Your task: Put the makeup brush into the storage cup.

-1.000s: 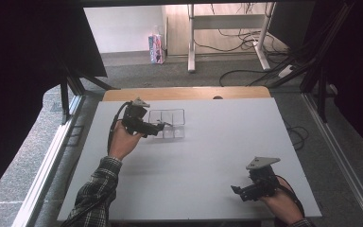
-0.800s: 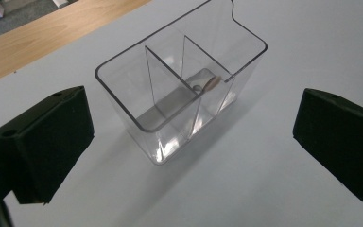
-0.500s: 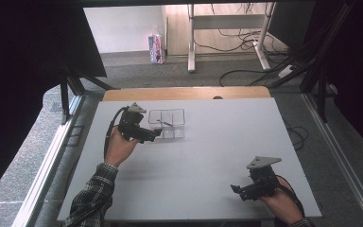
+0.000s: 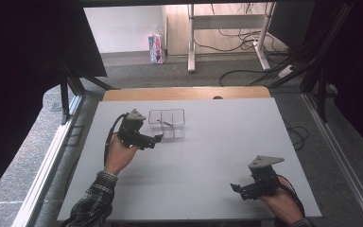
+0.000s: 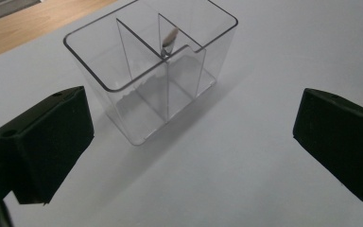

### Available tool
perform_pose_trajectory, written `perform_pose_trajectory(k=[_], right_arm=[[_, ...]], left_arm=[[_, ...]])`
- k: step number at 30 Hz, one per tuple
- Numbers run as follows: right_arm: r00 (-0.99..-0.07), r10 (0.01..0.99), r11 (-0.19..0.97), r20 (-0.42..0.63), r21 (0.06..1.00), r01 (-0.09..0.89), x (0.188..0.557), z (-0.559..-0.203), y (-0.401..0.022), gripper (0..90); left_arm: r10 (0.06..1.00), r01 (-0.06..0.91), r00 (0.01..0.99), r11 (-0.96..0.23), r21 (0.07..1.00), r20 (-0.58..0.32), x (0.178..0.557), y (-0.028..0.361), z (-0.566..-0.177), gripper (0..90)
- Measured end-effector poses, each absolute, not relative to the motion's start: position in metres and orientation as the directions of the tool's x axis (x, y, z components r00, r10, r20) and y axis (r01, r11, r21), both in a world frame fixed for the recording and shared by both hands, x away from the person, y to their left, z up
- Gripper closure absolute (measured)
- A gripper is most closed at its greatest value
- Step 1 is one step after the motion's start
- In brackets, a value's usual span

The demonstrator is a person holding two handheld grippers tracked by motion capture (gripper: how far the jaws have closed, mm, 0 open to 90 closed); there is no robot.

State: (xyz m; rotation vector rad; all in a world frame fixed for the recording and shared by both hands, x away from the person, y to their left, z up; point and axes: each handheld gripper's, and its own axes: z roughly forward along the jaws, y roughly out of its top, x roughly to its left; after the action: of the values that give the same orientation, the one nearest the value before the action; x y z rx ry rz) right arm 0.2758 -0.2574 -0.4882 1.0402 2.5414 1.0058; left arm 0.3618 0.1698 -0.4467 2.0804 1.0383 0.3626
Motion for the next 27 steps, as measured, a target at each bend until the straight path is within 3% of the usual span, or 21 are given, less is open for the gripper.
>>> perform_pose_trajectory(k=[27], right_arm=[[-0.740,0.671,0.530,0.055,0.663,0.529,0.275,-0.489,-0.256,0.0]], left_arm=[[0.760,0.557,0.637,-0.337,0.759,-0.129,0.333,0.173,-0.458,0.0]])
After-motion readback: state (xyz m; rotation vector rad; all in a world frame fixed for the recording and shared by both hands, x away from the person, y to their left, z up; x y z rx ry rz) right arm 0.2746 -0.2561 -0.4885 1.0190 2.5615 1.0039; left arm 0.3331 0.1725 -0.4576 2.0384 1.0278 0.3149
